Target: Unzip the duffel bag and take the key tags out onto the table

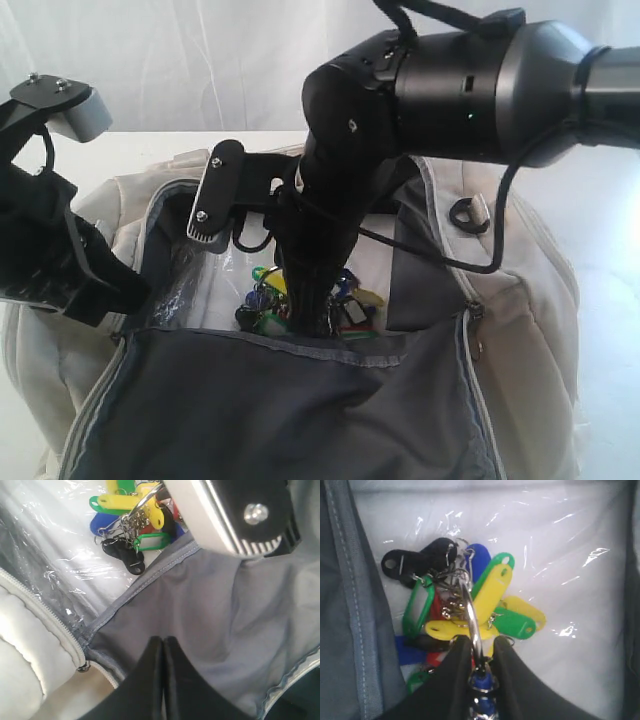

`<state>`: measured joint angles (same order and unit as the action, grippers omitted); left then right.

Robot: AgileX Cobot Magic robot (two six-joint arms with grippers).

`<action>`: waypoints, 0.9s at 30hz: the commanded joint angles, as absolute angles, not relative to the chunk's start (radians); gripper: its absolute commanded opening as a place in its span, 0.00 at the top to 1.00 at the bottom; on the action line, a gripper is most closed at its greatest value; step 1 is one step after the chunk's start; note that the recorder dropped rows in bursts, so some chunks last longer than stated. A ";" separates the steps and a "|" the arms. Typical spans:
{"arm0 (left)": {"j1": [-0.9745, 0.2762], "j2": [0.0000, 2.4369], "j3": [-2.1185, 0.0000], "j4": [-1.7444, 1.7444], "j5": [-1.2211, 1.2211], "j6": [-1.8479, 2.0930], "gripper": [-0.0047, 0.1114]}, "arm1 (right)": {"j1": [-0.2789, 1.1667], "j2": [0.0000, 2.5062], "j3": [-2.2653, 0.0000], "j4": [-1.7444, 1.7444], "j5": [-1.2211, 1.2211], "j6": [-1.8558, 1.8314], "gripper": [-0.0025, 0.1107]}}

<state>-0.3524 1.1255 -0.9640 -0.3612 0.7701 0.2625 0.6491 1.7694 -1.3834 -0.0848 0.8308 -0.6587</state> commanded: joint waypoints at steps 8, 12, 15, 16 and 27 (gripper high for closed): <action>-0.351 1.128 -0.956 -0.375 0.785 0.263 0.96 | 0.624 1.635 -1.387 -0.195 0.749 -0.567 0.98; -0.351 1.128 -0.956 -0.375 0.785 0.263 0.96 | 0.624 1.579 -1.387 -0.301 0.734 -0.485 0.98; -0.351 1.128 -0.956 -0.375 0.785 0.263 0.96 | 0.624 1.532 -1.387 -0.319 0.723 -0.460 0.98; -0.351 1.128 -0.956 -0.375 0.785 0.263 0.96 | 0.624 1.517 -1.387 -0.329 0.721 -0.446 0.98; -0.351 1.128 -0.956 -0.375 0.785 0.266 0.96 | 0.624 1.314 -1.383 -0.475 0.820 -0.289 0.98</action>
<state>-0.3524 1.1255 -0.9640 -0.3612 0.7701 0.2625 0.6302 1.3641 -1.3834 -0.4180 0.7914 -0.3408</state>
